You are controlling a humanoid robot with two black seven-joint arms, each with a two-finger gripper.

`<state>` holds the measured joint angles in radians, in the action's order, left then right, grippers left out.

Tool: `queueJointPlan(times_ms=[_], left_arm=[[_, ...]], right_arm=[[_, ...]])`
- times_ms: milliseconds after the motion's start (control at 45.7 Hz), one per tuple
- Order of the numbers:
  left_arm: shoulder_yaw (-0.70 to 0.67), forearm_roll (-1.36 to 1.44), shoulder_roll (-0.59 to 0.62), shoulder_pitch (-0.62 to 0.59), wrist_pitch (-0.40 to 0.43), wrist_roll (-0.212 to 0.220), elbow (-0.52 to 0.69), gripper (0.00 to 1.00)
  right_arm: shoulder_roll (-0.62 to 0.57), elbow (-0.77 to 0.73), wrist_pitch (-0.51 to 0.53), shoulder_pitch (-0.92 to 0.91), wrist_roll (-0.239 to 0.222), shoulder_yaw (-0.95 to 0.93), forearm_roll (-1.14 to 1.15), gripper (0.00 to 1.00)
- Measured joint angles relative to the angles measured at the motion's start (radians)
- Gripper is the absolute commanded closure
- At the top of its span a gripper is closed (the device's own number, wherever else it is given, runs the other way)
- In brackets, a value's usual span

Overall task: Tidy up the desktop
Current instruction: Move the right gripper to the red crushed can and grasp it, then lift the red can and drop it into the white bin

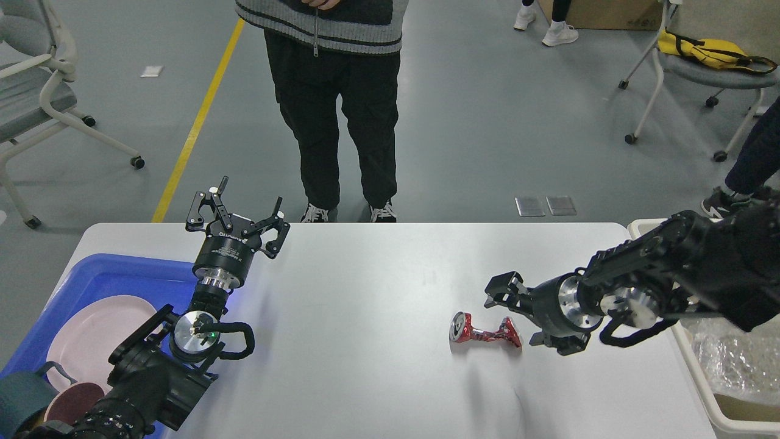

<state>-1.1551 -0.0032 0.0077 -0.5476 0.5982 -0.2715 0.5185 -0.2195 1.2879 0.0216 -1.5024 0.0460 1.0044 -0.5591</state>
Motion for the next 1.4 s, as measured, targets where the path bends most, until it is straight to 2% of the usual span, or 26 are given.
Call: queueJointPlan(times_ms=[197, 504, 548, 635, 723, 854, 986, 1402], left_arm=[[0.0, 0.0, 0.0, 0.0, 0.0, 0.0, 0.0, 0.03], [0.0, 0.0, 0.0, 0.0, 0.0, 0.0, 0.0, 0.03], [0.0, 0.0, 0.0, 0.0, 0.0, 0.0, 0.0, 0.03], [0.0, 0.0, 0.0, 0.0, 0.0, 0.0, 0.0, 0.03], [0.0, 0.0, 0.0, 0.0, 0.0, 0.0, 0.0, 0.03], [0.0, 0.0, 0.0, 0.0, 0.0, 0.0, 0.0, 0.03], [0.0, 0.0, 0.0, 0.0, 0.0, 0.0, 0.0, 0.03], [0.0, 0.0, 0.0, 0.0, 0.0, 0.0, 0.0, 0.03]], right_arm=[[0.044, -0.18, -0.002, 0.15, -0.033, -0.028, -0.119, 0.0], [0.055, -0.199, -0.047, 0.228, -0.034, -0.128, -0.131, 0.01], [0.059, -0.2, -0.057, 0.233, -0.034, -0.135, -0.132, 0.04], [0.063, -0.208, -0.087, 0.246, -0.034, -0.149, -0.132, 0.29], [0.071, -0.23, -0.112, 0.265, -0.034, -0.156, -0.133, 0.34], [0.081, -0.258, -0.149, 0.287, -0.033, -0.164, -0.133, 0.57], [0.085, -0.26, -0.178, 0.3, -0.032, -0.197, -0.133, 1.0], [0.098, -0.248, -0.203, 0.302, -0.026, -0.203, -0.116, 1.0]])
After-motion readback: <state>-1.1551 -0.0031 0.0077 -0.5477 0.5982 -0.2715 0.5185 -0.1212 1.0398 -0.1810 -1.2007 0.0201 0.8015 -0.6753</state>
